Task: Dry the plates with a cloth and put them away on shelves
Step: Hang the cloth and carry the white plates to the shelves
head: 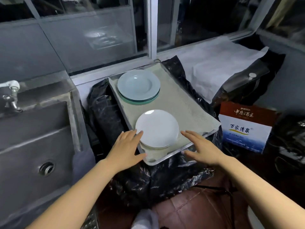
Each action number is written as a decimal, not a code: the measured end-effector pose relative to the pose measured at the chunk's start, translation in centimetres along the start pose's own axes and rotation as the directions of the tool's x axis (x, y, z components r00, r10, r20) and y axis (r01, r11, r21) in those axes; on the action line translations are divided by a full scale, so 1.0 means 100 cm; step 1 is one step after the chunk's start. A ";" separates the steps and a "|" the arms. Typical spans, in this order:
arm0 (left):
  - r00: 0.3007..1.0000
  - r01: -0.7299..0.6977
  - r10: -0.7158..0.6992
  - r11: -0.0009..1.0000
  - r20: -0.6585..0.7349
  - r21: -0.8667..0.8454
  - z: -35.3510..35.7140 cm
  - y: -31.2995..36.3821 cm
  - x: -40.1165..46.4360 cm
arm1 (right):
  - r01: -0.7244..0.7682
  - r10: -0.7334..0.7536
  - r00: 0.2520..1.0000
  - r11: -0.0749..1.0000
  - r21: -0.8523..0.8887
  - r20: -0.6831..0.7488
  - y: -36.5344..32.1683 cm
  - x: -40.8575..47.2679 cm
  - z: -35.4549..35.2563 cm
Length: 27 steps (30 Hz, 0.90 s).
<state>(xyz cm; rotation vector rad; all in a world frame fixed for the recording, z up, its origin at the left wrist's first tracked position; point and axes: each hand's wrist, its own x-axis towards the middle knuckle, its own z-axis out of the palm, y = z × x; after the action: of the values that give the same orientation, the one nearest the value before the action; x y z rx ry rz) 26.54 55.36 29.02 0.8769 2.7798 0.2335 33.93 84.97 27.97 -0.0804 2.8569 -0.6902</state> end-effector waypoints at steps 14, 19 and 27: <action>0.959 -0.057 0.034 0.996 0.281 0.075 0.040 -0.071 0.118 | -0.294 0.283 0.946 0.955 0.048 0.160 0.017 0.092 0.045; 0.952 -0.026 0.006 0.998 0.306 0.063 0.046 -0.071 0.131 | -0.293 0.281 0.950 0.954 0.072 0.140 0.017 0.103 0.056; 0.967 0.013 -0.033 0.997 0.251 0.079 0.057 -0.063 0.141 | -0.276 0.267 0.957 0.959 0.068 0.117 0.023 0.113 0.068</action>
<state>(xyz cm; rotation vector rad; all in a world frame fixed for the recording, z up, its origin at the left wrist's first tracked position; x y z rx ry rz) 13.29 58.89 19.99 0.8272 2.5738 0.0094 24.23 82.87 18.97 0.2755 2.6617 -0.7213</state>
